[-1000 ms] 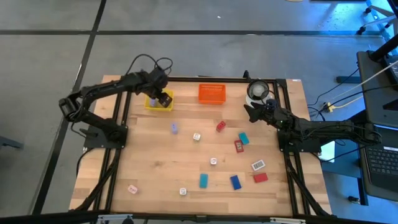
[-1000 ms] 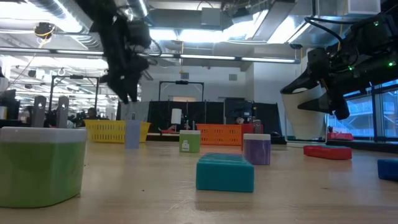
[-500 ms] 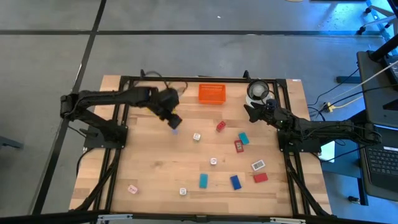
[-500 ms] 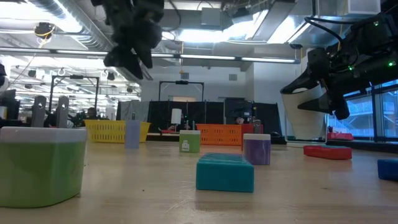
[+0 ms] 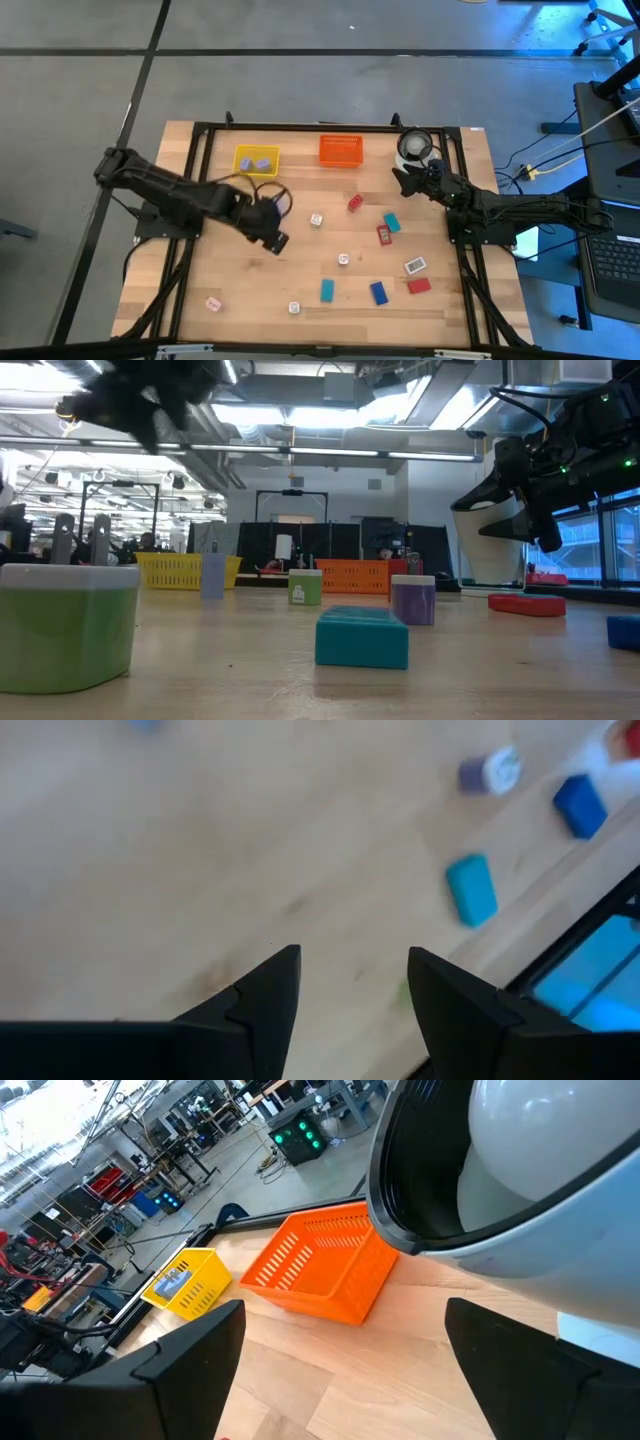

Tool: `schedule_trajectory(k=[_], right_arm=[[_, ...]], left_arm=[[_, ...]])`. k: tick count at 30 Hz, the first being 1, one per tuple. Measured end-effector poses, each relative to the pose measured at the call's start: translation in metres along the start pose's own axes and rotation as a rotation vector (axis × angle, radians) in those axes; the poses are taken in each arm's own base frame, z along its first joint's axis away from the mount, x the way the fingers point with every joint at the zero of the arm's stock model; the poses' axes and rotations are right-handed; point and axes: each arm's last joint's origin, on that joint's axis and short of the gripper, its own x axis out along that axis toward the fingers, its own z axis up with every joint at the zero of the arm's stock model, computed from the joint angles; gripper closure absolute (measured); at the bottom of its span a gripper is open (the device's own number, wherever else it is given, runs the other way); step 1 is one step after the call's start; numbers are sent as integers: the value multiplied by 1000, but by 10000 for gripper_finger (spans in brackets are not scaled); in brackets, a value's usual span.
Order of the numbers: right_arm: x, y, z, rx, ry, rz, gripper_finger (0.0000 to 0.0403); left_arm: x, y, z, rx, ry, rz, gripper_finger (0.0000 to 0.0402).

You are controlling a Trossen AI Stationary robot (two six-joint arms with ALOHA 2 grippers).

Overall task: Pick & Place Office items
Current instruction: Put the pink changer adapter into the yellow bin

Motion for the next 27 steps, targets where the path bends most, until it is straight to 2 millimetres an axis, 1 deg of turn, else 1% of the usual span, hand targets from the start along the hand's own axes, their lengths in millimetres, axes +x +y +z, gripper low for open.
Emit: schedule_trajectory(k=[2,4,9,11,15,21,24,27], right_arm=[[0,0,0,0,0,0,56],[0,0,0,0,0,0,56],[0,0,0,0,0,0,56],[0,0,0,0,0,0,56],[0,0,0,0,1,1,56],[0,0,0,0,2,2,56],[0,0,0,0,2,2,56],[0,0,0,0,2,2,56]], left_arm=[[-1,-1,-16,59,13,14,215],[-1,0,-31,165,40,44,213],[-5,8,-64,514,114,114,213],[-7,8,-74,634,132,101,214],[-9,9,-92,783,135,88,214],[-14,12,-112,1045,109,75,214],[-12,12,-122,1123,97,69,213],[-9,13,-133,1136,120,69,212]])
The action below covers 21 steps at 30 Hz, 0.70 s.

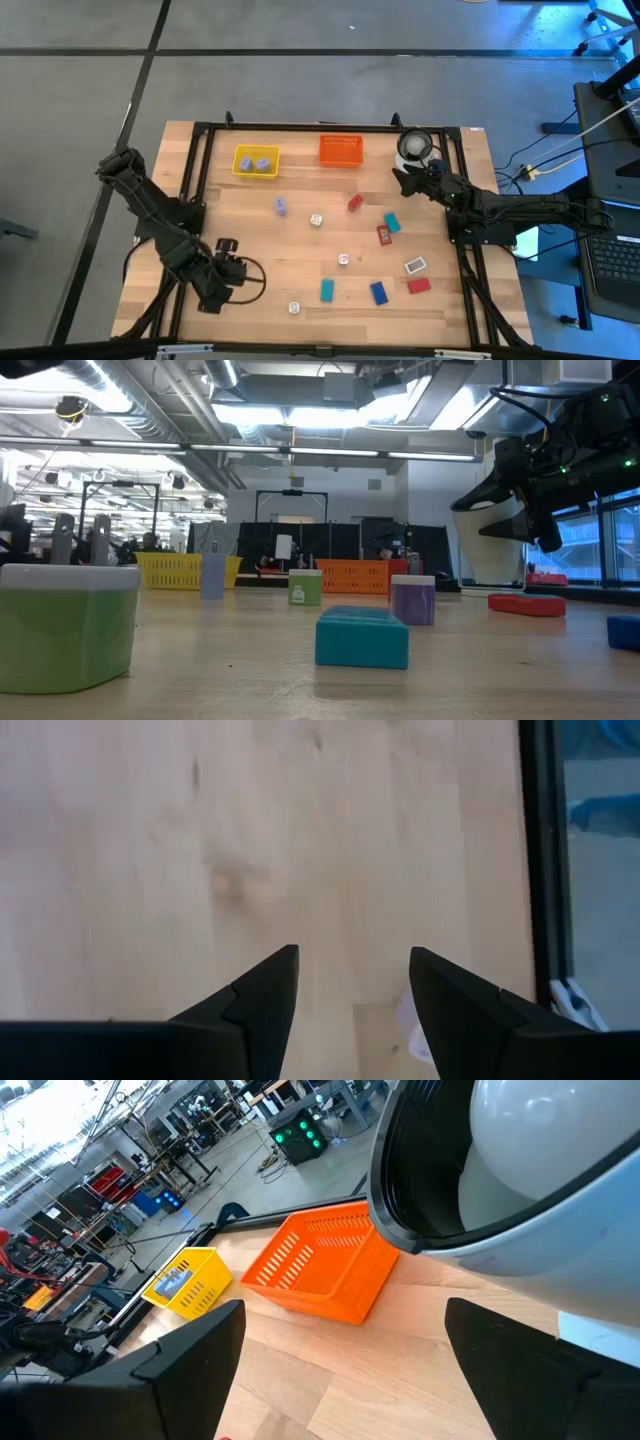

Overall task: Pick & Place Office items
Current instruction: Put the pink changer adapter into the yellow bin

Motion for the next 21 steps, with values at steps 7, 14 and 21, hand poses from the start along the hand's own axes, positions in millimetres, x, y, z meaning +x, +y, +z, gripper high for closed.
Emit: schedule_trajectory(k=[7,14,21], right_arm=[[0,0,0,0,0,0,56],[0,0,0,0,0,0,56],[0,0,0,0,0,0,56]], left_arm=[[12,-30,-14,111,71,-97,212],[30,-55,-32,258,91,-53,212],[35,-67,-46,311,43,19,212]])
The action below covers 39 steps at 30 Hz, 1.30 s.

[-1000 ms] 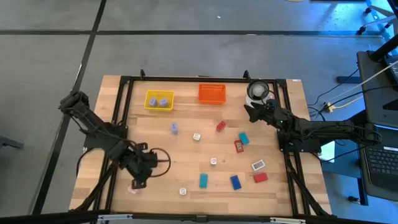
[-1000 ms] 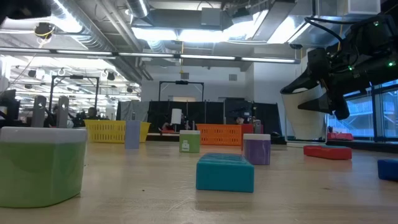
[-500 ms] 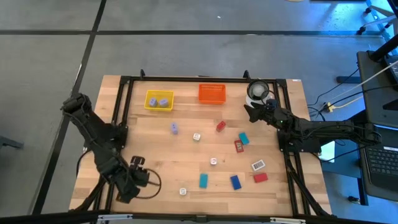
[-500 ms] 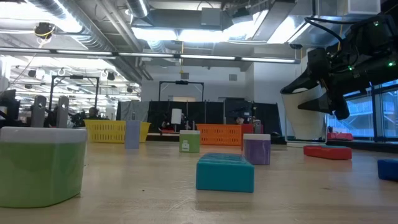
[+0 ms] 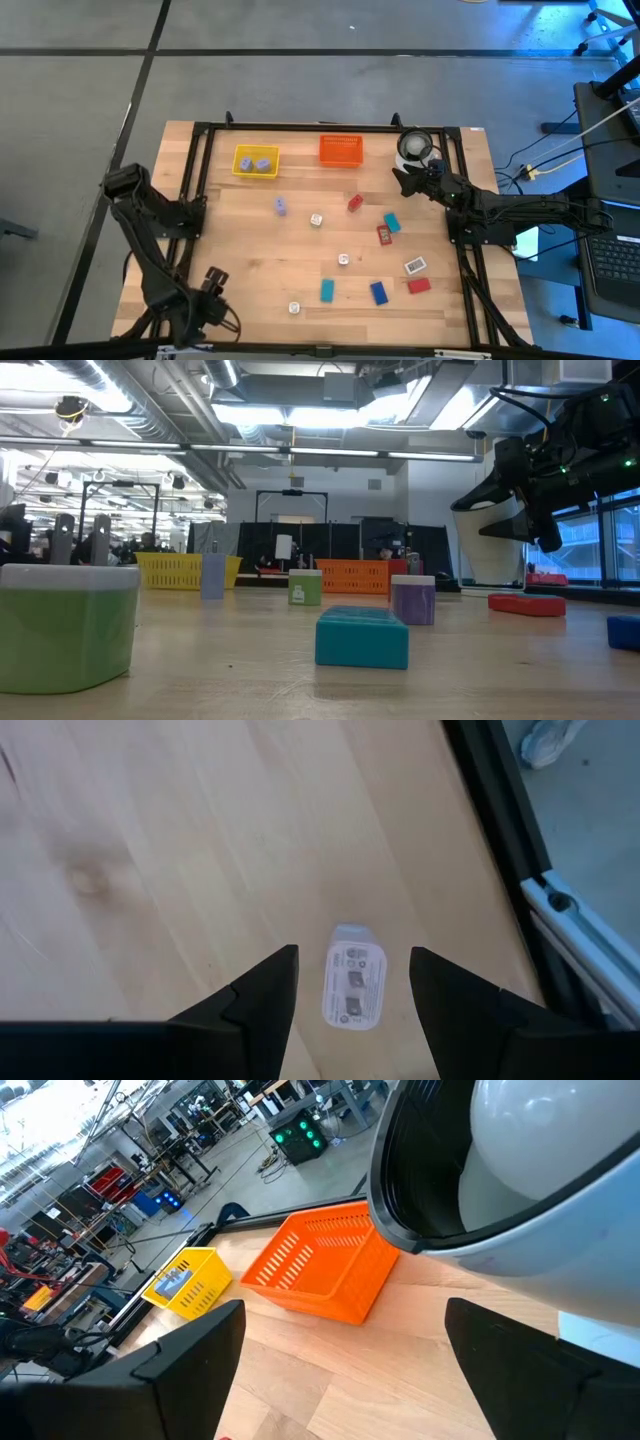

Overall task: Pick & Place Office items
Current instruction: Put the pink changer adapter into the yellow bin

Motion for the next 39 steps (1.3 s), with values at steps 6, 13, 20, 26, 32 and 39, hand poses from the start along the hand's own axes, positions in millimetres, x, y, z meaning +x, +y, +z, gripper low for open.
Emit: schedule_trajectory(k=[6,13,20,26,32,39], right_arm=[[0,0,0,0,0,0,56],[0,0,0,0,0,-1,56],[0,0,0,0,-1,-1,56],[0,0,0,0,-1,-1,56],[0,0,0,0,0,-1,56],[0,0,0,0,-2,-2,56]], left_arm=[[4,-3,0,-56,0,3,212],[9,-4,0,-57,4,29,212],[8,-4,1,-65,-1,17,191],[8,-10,-7,-32,3,27,132],[23,-7,-20,-15,35,49,114],[36,-4,-28,-18,44,34,115]])
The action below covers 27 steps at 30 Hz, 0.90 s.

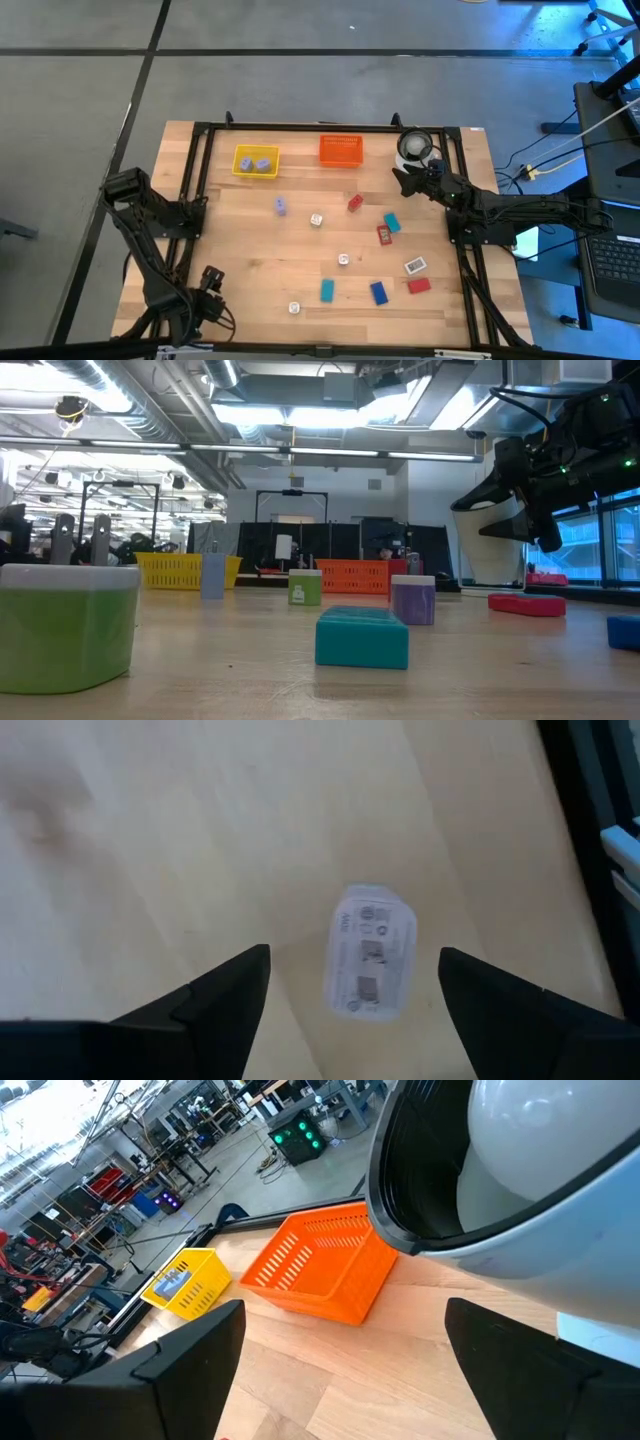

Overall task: Pick & Place Office items
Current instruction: Put the pink changer adapter into the yellow bin

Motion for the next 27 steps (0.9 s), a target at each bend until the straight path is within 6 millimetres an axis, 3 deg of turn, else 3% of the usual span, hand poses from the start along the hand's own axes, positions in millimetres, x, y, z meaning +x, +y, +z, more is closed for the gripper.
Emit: schedule_trajectory(k=[7,21,27], right_arm=[[0,0,0,0,0,0,56],[0,0,0,0,0,0,56],[0,0,0,0,0,0,56]], left_arm=[[8,2,-4,-21,-16,11,141],[8,3,-3,-32,-19,15,281],[5,11,3,-172,-85,71,283]])
